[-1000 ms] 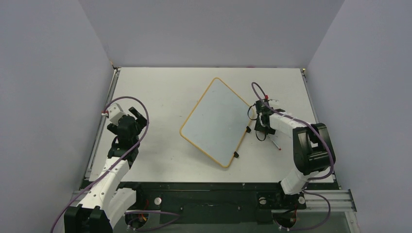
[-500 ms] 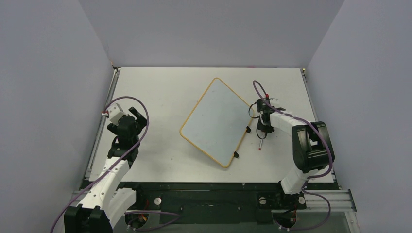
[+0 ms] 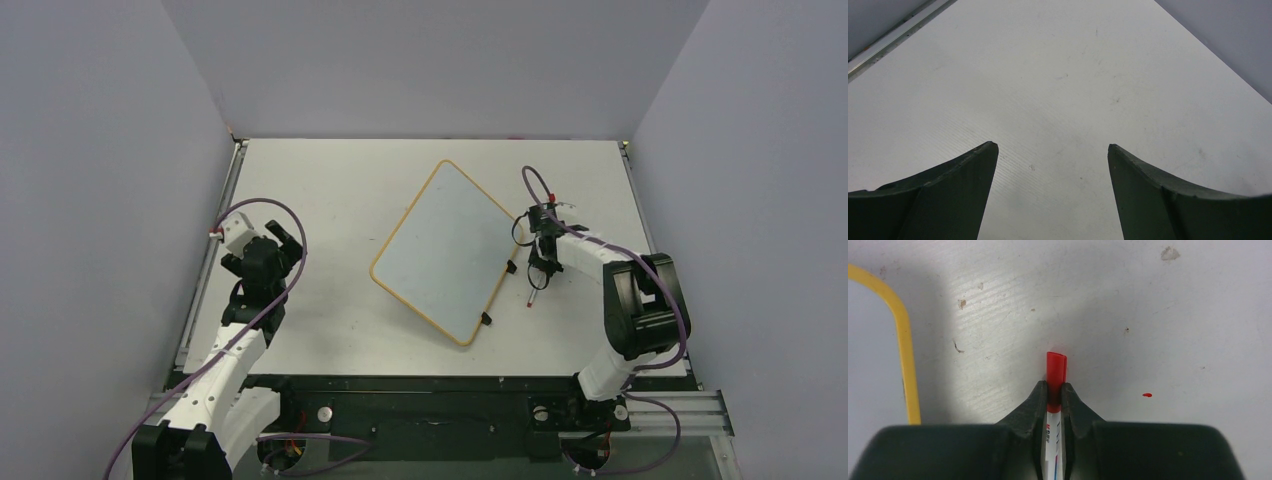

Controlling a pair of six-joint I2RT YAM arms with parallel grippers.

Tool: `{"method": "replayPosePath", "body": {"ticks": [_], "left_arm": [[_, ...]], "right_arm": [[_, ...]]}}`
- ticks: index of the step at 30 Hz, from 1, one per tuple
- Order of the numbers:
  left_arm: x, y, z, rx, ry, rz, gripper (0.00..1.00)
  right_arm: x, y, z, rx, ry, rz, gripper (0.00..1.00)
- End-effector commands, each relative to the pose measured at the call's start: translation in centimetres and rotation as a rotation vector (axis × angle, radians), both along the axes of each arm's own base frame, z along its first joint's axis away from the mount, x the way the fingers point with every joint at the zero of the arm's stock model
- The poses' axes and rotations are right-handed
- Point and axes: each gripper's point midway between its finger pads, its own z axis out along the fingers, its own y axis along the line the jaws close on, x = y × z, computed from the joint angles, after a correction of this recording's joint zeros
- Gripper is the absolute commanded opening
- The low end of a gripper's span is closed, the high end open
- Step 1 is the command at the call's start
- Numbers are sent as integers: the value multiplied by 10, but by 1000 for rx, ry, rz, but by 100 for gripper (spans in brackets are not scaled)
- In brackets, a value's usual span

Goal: Write a sentence on the whiteboard
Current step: Pick up the whiteboard marker from the center of the board, then pass from the right arm to the left

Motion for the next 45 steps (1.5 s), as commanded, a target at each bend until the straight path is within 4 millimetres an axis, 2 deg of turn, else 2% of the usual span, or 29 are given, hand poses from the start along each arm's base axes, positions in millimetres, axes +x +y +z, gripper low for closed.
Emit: {"method": "replayPosePath", "body": {"ticks": [1, 4, 6, 10, 11, 14, 19, 22, 23, 26, 27, 28, 29, 34, 38, 42, 45], "left_arm": [[9, -4, 30, -15, -74, -13, 79], [10, -7, 35, -17, -83, -29, 79], [12, -12, 40, -24, -93, -64, 76], [16, -41, 57, -58, -110, -212, 72], [16, -46, 66, -61, -126, -239, 72], [13, -79, 87, -55, -162, -377, 71], [1, -132, 135, -80, -256, -612, 71], [-11, -175, 153, -154, -296, -837, 68], [-19, -190, 167, -188, -338, -924, 66], [-33, -217, 185, -271, -417, -1084, 64], [-42, -227, 193, -311, -458, -1148, 63], [-44, -232, 192, -331, -465, -1174, 62], [-53, -240, 201, -352, -501, -1231, 61], [-66, -270, 209, -407, -521, -1359, 59], [-72, -294, 211, -452, -527, -1421, 58], [-74, -317, 210, -469, -523, -1461, 57], [-71, -332, 208, -475, -508, -1486, 55]], "right_arm": [[-10, 2, -5, 14, 18, 0, 0], [-12, 4, -3, 17, 11, 5, 0], [-12, 5, 6, 10, -9, 12, 0], [-11, 14, 48, 12, -101, 41, 0], [-10, 16, 56, 19, -121, 47, 0], [-12, 30, 91, 56, -195, 84, 0], [-9, 52, 150, 144, -333, 135, 0], [-9, 78, 188, 246, -429, 210, 0], [-7, 86, 206, 273, -476, 231, 0], [-8, 113, 246, 359, -561, 316, 0], [-10, 122, 254, 388, -575, 348, 0], [-9, 128, 267, 409, -599, 366, 0], [-11, 138, 273, 435, -605, 394, 0], [-17, 175, 313, 557, -686, 503, 0], [-27, 203, 338, 618, -722, 581, 0], [-34, 226, 351, 669, -728, 649, 0], [-39, 235, 361, 685, -740, 676, 0]]}}
